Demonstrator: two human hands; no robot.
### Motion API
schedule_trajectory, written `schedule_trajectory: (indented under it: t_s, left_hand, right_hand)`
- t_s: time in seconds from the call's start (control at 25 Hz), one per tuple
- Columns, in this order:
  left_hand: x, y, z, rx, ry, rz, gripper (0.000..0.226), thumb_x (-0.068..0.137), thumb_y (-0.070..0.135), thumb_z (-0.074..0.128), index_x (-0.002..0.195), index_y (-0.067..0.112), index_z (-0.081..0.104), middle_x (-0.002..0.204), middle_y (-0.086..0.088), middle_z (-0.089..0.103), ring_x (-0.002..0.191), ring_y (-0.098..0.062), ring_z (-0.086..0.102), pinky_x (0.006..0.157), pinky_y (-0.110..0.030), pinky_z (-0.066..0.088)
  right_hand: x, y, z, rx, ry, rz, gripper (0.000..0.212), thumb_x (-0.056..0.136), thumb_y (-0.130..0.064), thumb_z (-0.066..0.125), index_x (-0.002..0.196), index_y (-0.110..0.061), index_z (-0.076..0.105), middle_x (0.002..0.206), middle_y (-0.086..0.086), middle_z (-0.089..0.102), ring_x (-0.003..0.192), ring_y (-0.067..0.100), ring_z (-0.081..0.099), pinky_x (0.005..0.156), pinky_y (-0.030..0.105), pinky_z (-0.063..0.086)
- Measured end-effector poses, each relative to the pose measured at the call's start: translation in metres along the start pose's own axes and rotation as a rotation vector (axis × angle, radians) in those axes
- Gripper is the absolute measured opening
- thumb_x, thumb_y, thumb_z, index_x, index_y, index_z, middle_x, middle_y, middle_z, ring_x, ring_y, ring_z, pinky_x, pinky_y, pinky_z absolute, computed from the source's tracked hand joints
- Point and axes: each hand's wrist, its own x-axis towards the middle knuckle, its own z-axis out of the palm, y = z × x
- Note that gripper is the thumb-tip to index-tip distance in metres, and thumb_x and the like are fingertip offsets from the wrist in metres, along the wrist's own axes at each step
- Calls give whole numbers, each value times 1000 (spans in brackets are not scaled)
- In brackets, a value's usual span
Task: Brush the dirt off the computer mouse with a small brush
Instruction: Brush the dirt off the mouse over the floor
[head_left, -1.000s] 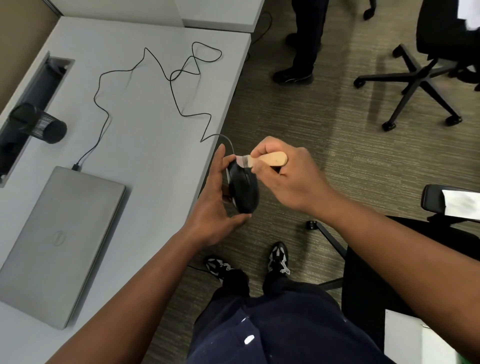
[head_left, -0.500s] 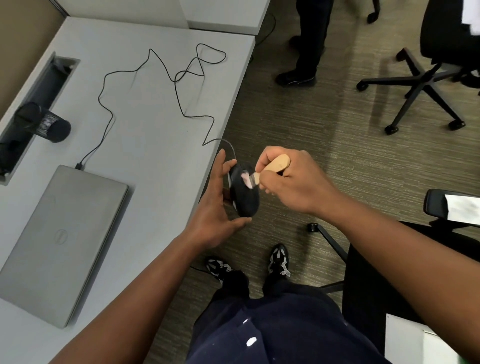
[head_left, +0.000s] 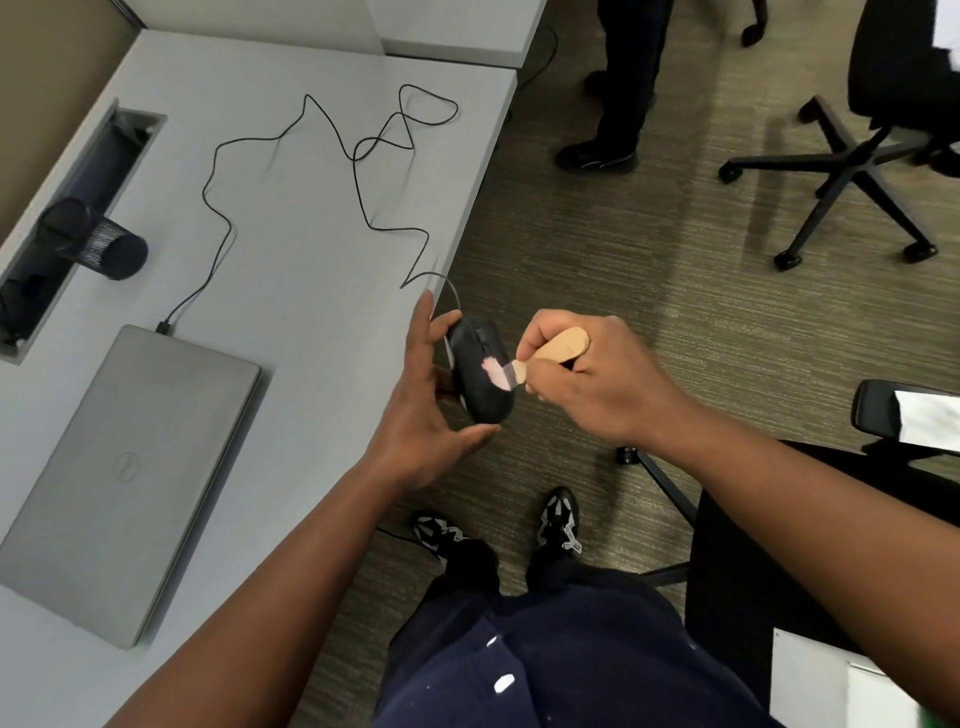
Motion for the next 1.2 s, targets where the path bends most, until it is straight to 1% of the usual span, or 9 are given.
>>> schedule_trajectory:
  t_s: [0.08, 0.16, 0.24, 0.48, 0.68, 0.8, 0.96, 1.08, 1.2]
  left_hand:
    - [-1, -3, -2, 14, -6, -11, 150, 69, -1, 95, 163, 46, -11, 166, 19, 25, 111, -9, 68, 83, -23, 60]
    - [-3, -2, -2, 11, -18, -14, 149, 69, -1, 96, 165, 43, -10, 166, 22, 25, 111, -9, 68, 83, -26, 61]
    - [-4, 0, 0, 2, -22, 4, 149, 69, 1, 96, 164, 46, -9, 166, 22, 25, 113, -10, 68, 86, -30, 63]
    - [-6, 0, 0, -18, -13, -4, 150, 68, 2, 97, 163, 48, -8, 166, 20, 26, 116, -14, 68, 88, -39, 64]
    - [-7, 2, 1, -5, -33, 22, 146, 69, 1, 96, 164, 45, -6, 167, 19, 25, 112, -15, 68, 87, -38, 64]
    - [-6, 3, 3, 2, -35, 34, 147, 69, 0, 96, 166, 41, -7, 168, 17, 26, 111, -17, 69, 86, -41, 64]
    - [-7, -1, 3, -1, -35, 14, 148, 68, 0, 97, 166, 39, -6, 167, 19, 27, 111, -13, 68, 86, -34, 63]
    - [-5, -1, 0, -1, -50, 26, 147, 69, -1, 96, 163, 48, -6, 167, 21, 26, 109, -15, 68, 86, -32, 62]
    - [-2, 1, -2, -1, -54, 39, 147, 69, -1, 95, 161, 53, -6, 168, 20, 26, 108, -15, 69, 86, -30, 60]
  right_hand:
    - [1, 2, -5, 27, 48, 2, 12, 87, -11, 64, 82, -20, 69, 67, 8, 70, 55, 15, 61, 49, 34, 45]
    - [11, 4, -11, 189, 156, 16, 12, 91, -10, 65, 90, -20, 71, 77, 10, 76, 70, 28, 73, 60, 41, 58]
    - [22, 6, -13, 321, 196, 41, 10, 96, -9, 65, 101, -16, 71, 86, 13, 78, 80, 29, 76, 71, 39, 63]
    - [21, 8, -16, 288, -6, 116, 15, 97, -2, 61, 98, -10, 72, 85, 14, 78, 75, 22, 74, 70, 35, 61]
    - [26, 7, -20, 316, 82, 22, 11, 99, -7, 64, 104, -14, 72, 91, 13, 78, 84, 29, 76, 75, 37, 63]
    - [30, 5, -20, 312, 22, 49, 14, 98, -5, 63, 101, -15, 72, 90, 13, 78, 84, 28, 76, 76, 38, 62]
    - [27, 7, -28, 262, -75, 110, 17, 93, 2, 58, 94, -7, 72, 83, 18, 77, 73, 24, 72, 66, 34, 58]
    - [32, 8, -29, 300, 23, 44, 13, 98, -4, 62, 100, -13, 72, 89, 13, 78, 82, 27, 76, 73, 36, 62]
    - [37, 7, -24, 278, 18, 38, 12, 98, -5, 63, 103, -13, 72, 90, 12, 79, 87, 29, 76, 76, 37, 63]
